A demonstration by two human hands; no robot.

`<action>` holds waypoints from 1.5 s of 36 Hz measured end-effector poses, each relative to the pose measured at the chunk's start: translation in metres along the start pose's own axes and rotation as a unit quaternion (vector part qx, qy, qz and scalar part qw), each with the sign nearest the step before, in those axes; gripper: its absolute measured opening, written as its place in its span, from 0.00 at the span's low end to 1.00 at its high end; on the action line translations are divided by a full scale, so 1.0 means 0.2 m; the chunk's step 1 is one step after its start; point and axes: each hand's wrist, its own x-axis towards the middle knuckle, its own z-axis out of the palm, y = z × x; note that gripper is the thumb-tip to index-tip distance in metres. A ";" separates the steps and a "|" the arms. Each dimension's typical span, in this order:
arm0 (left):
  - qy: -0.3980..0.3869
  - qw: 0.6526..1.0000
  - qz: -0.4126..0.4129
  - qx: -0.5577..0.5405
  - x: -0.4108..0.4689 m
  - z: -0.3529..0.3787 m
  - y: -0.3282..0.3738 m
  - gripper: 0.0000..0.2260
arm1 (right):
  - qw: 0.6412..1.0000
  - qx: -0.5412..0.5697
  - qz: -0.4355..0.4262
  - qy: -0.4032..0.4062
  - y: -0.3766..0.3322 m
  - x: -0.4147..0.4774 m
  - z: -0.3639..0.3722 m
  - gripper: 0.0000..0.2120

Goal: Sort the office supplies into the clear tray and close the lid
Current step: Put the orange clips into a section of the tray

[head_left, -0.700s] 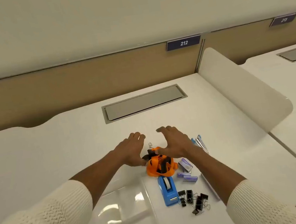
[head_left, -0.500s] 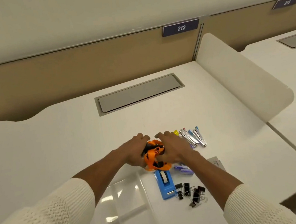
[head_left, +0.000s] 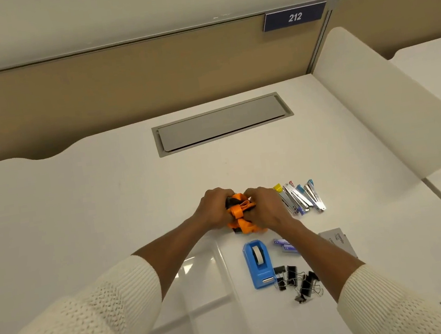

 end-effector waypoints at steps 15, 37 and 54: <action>0.089 0.996 -0.023 -0.021 -0.46 -0.42 0.10 0.12 | 0.995 0.053 -0.077 0.035 -0.42 -0.27 -0.25 0.15; -0.036 0.993 -0.112 0.023 -0.90 -0.18 -0.04 0.18 | 0.997 0.050 0.003 -0.052 -0.59 -0.61 0.16 0.21; 0.017 0.997 0.019 0.073 -0.98 -0.08 -0.15 0.07 | 0.954 -0.101 -0.212 -0.185 -0.45 -0.73 0.17 0.26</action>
